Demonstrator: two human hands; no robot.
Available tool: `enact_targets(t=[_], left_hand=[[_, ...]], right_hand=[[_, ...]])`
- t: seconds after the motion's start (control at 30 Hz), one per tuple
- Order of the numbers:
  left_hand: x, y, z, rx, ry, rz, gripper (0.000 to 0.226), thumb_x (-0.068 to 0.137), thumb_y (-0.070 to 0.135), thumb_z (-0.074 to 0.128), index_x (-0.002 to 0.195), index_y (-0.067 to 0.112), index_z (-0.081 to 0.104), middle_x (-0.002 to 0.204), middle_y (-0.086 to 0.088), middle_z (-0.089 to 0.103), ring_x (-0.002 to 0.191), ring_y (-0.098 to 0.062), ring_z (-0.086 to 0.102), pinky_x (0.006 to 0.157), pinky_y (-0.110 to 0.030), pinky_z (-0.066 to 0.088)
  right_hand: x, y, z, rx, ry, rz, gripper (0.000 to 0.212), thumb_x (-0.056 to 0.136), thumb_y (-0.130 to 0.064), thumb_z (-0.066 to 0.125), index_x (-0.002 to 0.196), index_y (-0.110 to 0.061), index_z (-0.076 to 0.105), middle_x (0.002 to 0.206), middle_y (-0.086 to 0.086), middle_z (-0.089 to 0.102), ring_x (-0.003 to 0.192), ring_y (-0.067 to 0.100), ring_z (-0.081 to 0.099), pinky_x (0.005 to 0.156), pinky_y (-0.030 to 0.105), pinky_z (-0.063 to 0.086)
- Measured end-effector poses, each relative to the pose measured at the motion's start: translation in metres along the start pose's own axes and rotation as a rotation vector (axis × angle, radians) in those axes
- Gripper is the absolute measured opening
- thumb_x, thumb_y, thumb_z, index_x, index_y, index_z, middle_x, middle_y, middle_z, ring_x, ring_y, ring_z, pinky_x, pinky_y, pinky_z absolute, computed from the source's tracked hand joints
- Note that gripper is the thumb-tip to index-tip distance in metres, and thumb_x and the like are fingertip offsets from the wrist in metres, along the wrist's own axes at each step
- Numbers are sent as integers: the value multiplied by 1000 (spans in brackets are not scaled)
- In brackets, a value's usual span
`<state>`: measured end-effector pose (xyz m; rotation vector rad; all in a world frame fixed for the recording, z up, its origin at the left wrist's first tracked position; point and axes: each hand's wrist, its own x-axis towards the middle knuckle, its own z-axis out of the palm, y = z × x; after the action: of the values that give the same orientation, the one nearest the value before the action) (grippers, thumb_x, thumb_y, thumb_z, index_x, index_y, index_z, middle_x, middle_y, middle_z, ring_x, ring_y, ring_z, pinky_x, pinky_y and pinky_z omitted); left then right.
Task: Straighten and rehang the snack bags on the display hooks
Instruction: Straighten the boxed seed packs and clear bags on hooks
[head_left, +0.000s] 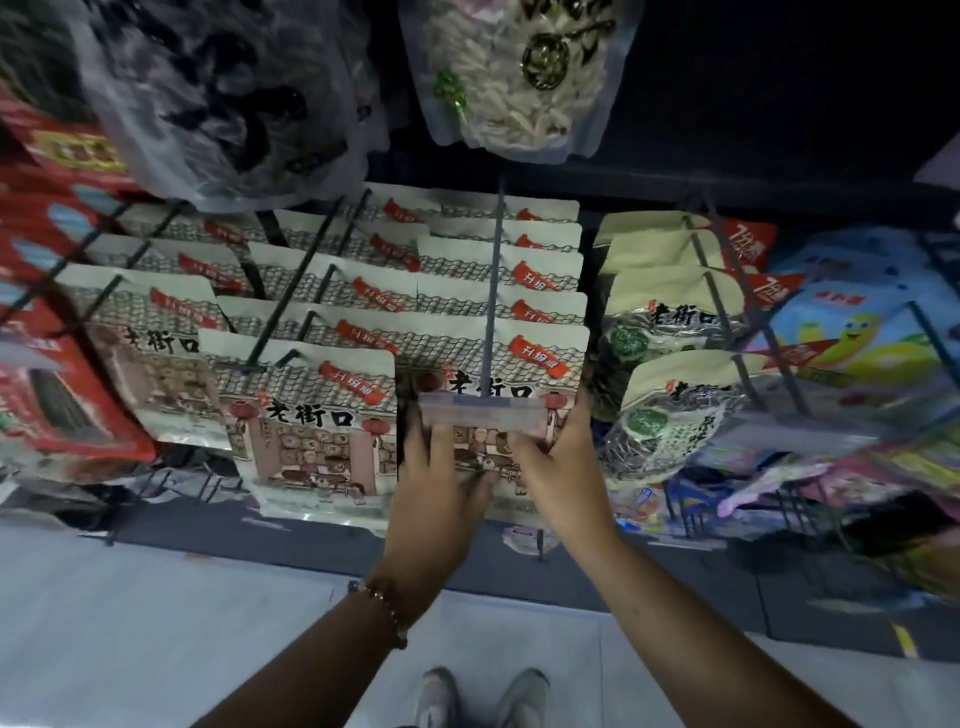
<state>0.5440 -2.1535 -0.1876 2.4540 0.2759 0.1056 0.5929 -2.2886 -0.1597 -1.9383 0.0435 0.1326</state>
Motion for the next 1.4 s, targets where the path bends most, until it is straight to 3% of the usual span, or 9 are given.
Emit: enact_targets(t=[0.13, 0.27, 0.37, 0.4, 0.5, 0.83, 1.13, 1.3, 1.4], left_hand=[[-8, -3, -12, 5, -119, 24, 85, 88, 35, 62, 151, 32, 4, 162, -5, -2, 138, -37, 34, 94, -46, 49], [-29, 2, -42, 42, -297, 103, 88, 94, 47, 52, 146, 49, -19, 161, -2, -24, 138, -34, 37, 102, -42, 44], [-47, -2, -55, 179, -334, 258, 83, 98, 52, 40, 142, 50, -30, 153, 5, -40, 149, -22, -10, 119, -44, 21], [-49, -5, -55, 241, -298, 339, 80, 98, 52, 39, 145, 47, -25, 154, 2, -38, 148, -23, -18, 121, -47, 14], [-40, -11, -51, 408, -200, 507, 78, 88, 50, 52, 154, 31, 16, 163, -15, 6, 148, -39, 14, 112, -58, 29], [-29, 10, -50, 511, -169, 766, 79, 75, 51, 71, 143, 22, 45, 154, -19, 34, 138, -41, 38, 105, -55, 38], [-31, 54, -29, 438, -205, 841, 73, 83, 41, 64, 147, 24, 35, 159, -14, 25, 142, -39, 32, 109, -53, 37], [-26, 102, -1, 389, -147, 802, 72, 88, 43, 58, 151, 25, 28, 161, -10, 20, 144, -33, 29, 112, -46, 22], [-19, 128, 15, 389, -131, 719, 71, 91, 45, 53, 152, 25, 23, 163, -10, 12, 147, -35, 20, 114, -49, 25]], right_hand=[[-8, 6, -6, -178, -47, 11, 70, 93, -32, 61, 150, -30, 20, 137, -10, 51, 111, 15, 61, 84, 32, 49], [-26, 7, -11, -245, -79, 15, 74, 92, -28, 63, 151, -31, 18, 141, -13, 47, 118, 10, 55, 83, 23, 46], [-55, 5, -13, -368, -101, 11, 85, 93, -36, 61, 155, -31, 2, 156, -13, 24, 137, 10, 35, 101, 23, 42], [-63, 5, -15, -459, -89, 1, 85, 94, -39, 58, 155, -31, 0, 161, -11, 15, 145, 14, 22, 111, 31, 34], [-80, 0, -24, -806, -61, -59, 76, 98, -44, 49, 156, -28, 3, 163, -7, -7, 150, 18, -11, 122, 43, 7], [-111, -4, -69, -952, 61, -3, 59, 97, -43, 50, 151, -33, 28, 164, -3, -3, 150, 25, -11, 120, 44, 6], [-103, 5, -104, -782, 102, 34, 68, 95, -56, 45, 153, -35, 17, 163, -6, -5, 149, 20, -14, 119, 44, 5], [-82, 21, -133, -697, 121, -20, 72, 97, -45, 51, 154, -36, 8, 163, -10, -9, 150, 18, -12, 119, 44, 9], [-60, 33, -148, -649, 164, -111, 66, 93, -35, 58, 149, -30, 24, 159, -2, 17, 149, 29, 8, 115, 46, 27]])
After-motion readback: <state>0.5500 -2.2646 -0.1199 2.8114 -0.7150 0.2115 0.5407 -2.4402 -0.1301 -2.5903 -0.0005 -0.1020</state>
